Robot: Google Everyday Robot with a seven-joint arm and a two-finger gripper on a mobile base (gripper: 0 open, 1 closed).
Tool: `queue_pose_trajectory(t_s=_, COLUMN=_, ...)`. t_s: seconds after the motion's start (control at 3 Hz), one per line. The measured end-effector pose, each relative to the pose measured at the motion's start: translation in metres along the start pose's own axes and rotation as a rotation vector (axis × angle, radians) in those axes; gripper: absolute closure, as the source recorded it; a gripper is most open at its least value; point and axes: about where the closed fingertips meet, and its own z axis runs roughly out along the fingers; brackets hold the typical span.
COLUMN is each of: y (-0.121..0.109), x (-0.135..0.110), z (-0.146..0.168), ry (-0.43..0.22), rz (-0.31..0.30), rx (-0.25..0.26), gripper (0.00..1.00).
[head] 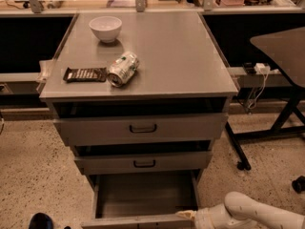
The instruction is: Close bottom drawer
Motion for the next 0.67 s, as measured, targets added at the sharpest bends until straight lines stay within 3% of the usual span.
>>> queue_pose_trajectory(t_s=0.33, y=0.002, x=0.029, z=0.02, ry=-0.009, rz=0.035, rx=-0.007, gripper=0.47)
queue_pose_trajectory(t_s=0.67, y=0.001, x=0.052, z=0.047, ry=-0.04, rz=0.038, rx=0.002, gripper=0.78)
